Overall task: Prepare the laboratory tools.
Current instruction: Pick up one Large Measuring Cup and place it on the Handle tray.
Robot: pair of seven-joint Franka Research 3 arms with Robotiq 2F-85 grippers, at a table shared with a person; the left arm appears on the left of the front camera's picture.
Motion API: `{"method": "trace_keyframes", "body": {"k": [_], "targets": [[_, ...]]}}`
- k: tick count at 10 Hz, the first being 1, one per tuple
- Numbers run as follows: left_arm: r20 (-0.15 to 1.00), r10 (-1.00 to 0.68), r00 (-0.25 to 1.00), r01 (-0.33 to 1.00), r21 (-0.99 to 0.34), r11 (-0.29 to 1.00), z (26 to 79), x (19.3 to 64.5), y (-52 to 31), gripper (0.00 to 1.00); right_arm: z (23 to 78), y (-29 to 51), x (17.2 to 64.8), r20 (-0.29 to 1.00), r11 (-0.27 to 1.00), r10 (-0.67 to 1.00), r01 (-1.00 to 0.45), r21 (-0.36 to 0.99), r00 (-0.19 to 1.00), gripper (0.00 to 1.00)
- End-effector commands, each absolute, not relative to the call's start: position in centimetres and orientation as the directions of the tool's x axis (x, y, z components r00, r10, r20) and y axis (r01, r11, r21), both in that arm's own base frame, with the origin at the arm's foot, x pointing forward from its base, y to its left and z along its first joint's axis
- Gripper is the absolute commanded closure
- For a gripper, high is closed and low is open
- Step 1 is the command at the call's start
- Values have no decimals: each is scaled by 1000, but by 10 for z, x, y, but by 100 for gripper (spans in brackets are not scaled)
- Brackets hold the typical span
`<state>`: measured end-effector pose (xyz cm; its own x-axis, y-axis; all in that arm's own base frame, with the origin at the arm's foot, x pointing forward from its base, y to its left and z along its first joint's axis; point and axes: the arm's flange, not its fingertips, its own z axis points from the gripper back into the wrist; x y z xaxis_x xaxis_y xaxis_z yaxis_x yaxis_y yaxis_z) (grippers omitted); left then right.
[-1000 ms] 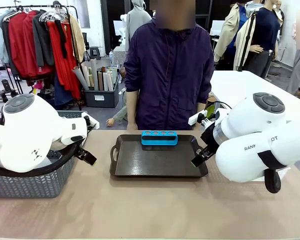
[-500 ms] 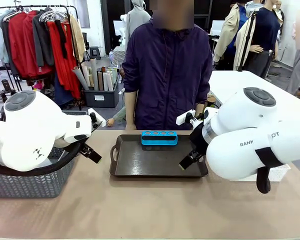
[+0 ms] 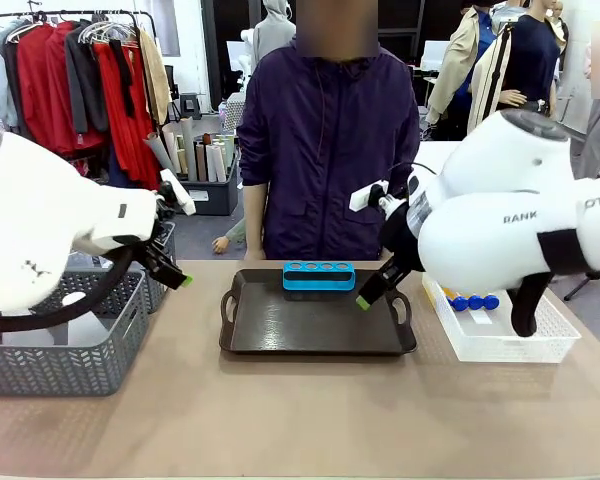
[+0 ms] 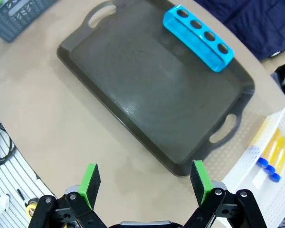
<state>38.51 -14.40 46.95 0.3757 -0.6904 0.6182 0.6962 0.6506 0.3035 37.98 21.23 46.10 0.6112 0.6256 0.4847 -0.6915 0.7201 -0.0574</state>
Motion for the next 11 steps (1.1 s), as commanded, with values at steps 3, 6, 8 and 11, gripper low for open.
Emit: {"method": "trace_keyframes", "body": {"k": [3,6,8,11], "targets": [[610,-691,388,697,297,652,458,386,-156,0,474,191,392,518,716,618,-696,-59,592,0],[610,-691,388,697,297,652,458,386,-156,0,472,197,389,503,731,611,-680,-61,611,0],[610,-691,388,697,297,652,458,386,-156,0,472,197,389,503,731,611,-680,-61,611,0],[601,-700,386,707,295,643,457,386,-155,0,471,199,388,501,724,622,-686,-74,602,0]]}}
